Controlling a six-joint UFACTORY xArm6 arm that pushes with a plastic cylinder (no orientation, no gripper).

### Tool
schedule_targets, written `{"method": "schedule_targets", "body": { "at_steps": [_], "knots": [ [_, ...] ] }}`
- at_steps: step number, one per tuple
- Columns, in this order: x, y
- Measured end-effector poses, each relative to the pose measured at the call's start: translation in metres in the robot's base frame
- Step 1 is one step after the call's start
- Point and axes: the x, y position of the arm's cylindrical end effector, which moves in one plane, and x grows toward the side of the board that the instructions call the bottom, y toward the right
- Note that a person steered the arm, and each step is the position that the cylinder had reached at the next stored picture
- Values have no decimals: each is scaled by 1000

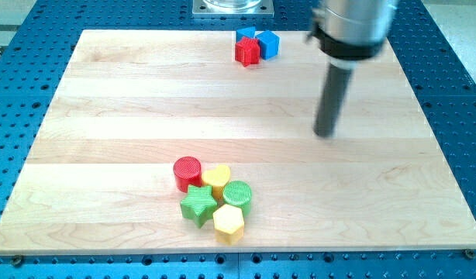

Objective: Separate the hexagon from the group of blocks

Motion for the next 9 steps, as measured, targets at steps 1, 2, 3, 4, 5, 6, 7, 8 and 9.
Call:
{"method": "schedule_targets", "body": {
  "at_steps": [1, 2, 3, 4, 5, 6, 7, 8, 9],
  "knots": [
    [70, -8],
    [129, -57],
    [144, -94],
    [143, -108],
    [144, -160],
    [144, -174],
    [144, -174],
    [144, -183],
    [137, -244]
  ]
}}
